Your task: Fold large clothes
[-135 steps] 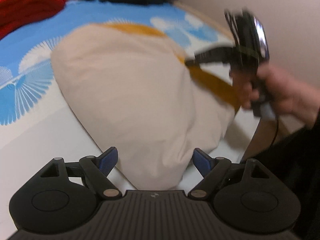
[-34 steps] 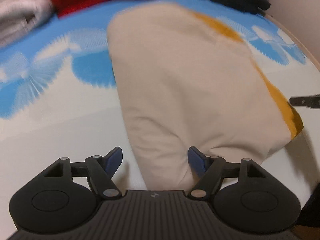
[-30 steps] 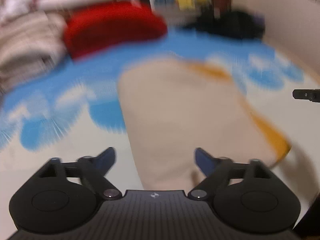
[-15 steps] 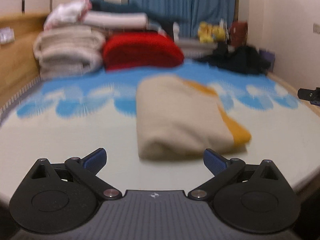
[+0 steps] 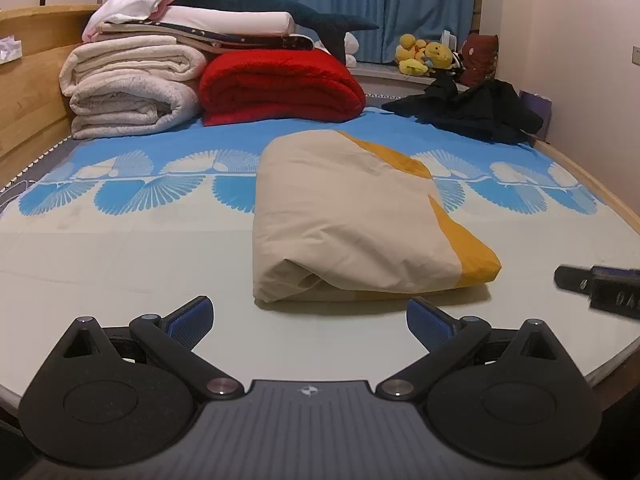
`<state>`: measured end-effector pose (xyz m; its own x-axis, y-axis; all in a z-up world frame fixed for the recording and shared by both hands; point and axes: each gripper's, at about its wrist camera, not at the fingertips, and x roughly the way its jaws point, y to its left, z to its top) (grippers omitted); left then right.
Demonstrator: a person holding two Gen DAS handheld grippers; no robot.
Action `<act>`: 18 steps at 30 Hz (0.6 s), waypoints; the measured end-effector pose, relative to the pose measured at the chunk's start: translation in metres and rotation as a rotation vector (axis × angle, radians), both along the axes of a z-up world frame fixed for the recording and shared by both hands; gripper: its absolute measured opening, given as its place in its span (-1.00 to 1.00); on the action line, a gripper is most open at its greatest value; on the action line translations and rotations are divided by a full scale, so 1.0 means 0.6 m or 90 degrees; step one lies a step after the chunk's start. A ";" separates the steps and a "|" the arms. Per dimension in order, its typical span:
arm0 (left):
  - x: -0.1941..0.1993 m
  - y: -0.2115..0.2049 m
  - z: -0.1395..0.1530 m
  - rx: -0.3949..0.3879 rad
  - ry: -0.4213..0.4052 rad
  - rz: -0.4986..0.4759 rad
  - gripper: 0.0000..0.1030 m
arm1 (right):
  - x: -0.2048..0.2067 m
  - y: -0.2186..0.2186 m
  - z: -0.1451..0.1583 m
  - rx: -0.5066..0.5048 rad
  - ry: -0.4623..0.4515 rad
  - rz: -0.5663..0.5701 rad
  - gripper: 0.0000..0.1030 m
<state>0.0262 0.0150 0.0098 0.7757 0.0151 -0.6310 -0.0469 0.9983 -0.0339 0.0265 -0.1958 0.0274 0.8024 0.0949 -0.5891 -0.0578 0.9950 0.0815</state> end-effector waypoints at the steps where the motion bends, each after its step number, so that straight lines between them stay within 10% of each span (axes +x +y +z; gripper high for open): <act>1: 0.002 0.001 -0.002 -0.003 0.004 0.001 0.99 | 0.002 0.006 -0.003 -0.005 0.003 0.006 0.04; 18: 0.011 0.009 -0.013 -0.021 0.024 0.017 0.99 | -0.004 0.026 -0.005 -0.015 0.003 0.040 0.11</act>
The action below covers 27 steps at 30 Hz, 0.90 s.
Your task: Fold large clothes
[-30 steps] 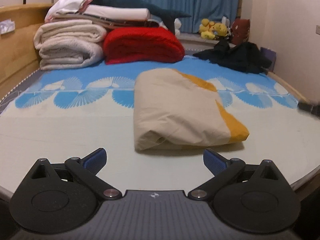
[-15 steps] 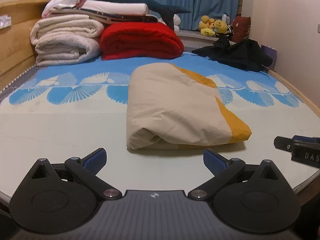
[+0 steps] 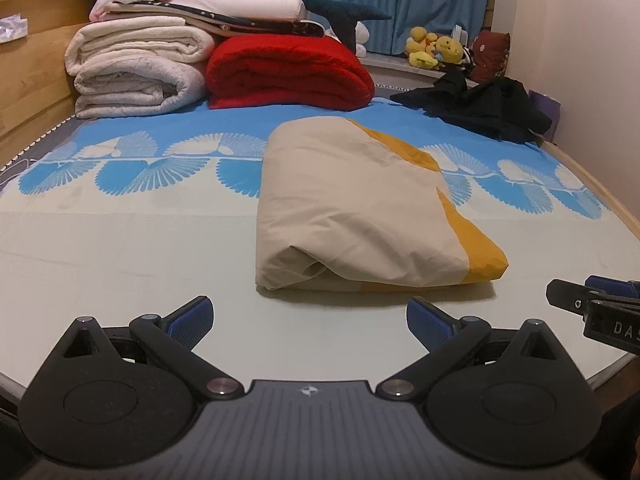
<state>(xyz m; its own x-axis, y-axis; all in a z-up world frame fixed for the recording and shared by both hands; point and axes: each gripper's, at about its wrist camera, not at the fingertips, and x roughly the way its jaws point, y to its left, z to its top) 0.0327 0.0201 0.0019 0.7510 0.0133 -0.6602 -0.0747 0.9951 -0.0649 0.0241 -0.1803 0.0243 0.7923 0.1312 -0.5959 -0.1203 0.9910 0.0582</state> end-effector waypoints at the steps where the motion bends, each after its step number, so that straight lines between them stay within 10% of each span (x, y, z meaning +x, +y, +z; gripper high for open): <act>1: 0.000 -0.001 0.000 0.001 0.000 -0.002 0.99 | 0.000 0.000 0.000 0.001 0.001 0.000 0.11; 27: 0.002 -0.013 -0.007 0.007 0.001 -0.018 0.99 | -0.002 0.007 -0.001 0.003 0.004 0.006 0.12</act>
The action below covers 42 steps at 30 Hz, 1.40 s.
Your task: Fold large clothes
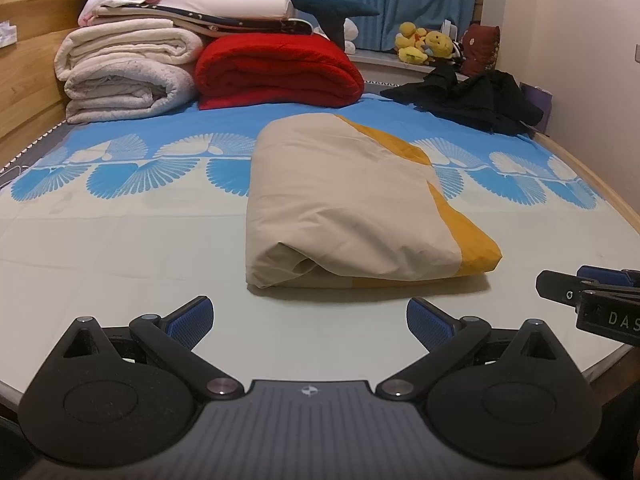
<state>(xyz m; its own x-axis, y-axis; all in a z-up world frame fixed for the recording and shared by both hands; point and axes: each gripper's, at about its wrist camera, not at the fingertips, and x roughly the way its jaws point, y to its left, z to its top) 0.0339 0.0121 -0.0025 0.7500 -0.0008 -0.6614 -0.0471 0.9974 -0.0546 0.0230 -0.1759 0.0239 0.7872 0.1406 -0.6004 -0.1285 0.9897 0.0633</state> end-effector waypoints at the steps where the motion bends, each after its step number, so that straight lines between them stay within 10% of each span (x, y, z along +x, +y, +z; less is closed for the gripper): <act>1: 0.000 0.000 0.000 0.000 0.000 0.000 0.99 | 0.000 0.001 0.000 0.000 0.000 0.000 0.12; 42: 0.009 -0.003 -0.007 -0.010 0.001 -0.015 0.99 | 0.002 -0.013 -0.011 -0.002 0.010 0.017 0.12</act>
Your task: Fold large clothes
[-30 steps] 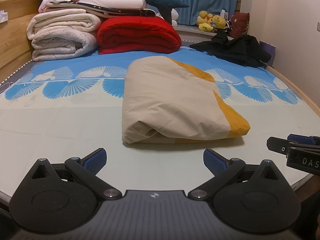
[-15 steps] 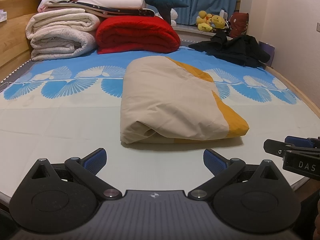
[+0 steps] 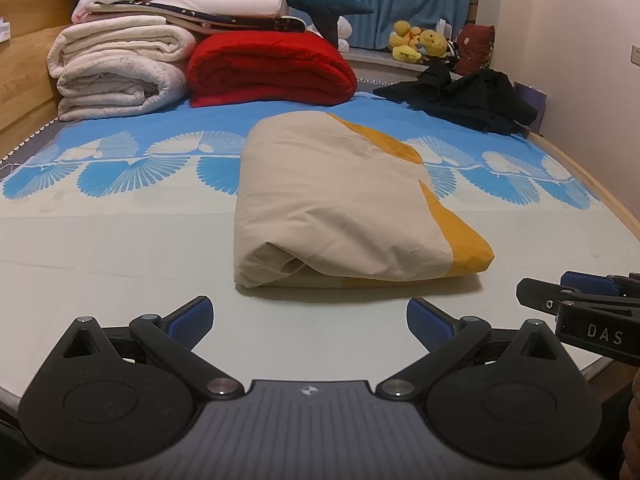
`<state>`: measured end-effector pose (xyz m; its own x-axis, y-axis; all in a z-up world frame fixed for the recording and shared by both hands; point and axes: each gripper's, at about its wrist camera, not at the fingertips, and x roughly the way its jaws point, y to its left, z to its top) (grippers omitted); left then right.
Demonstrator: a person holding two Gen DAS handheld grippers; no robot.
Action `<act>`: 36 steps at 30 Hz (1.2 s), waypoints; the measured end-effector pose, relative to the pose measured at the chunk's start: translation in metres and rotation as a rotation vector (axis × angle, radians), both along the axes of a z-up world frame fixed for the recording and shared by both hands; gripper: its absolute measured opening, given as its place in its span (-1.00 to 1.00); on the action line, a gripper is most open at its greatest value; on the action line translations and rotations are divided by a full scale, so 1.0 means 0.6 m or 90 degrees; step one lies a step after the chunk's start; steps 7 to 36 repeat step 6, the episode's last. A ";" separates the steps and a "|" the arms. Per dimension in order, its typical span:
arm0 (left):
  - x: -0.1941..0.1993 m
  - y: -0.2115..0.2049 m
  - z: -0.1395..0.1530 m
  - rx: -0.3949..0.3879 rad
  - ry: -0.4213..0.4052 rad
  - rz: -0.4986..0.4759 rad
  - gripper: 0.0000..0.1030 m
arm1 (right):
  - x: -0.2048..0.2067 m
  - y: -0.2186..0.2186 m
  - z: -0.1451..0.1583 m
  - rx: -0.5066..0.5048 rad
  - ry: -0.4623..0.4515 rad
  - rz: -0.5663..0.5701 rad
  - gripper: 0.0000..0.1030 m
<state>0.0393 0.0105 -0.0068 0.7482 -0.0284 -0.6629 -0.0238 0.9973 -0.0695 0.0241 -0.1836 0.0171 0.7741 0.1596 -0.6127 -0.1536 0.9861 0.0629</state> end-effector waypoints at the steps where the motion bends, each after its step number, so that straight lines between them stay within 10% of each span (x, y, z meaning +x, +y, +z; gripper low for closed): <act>1: 0.001 0.000 0.000 0.000 0.000 0.000 1.00 | 0.000 0.000 0.000 0.000 0.000 0.000 0.12; 36: 0.001 0.000 -0.001 0.002 -0.001 0.001 1.00 | 0.000 0.001 0.000 0.000 0.000 0.001 0.13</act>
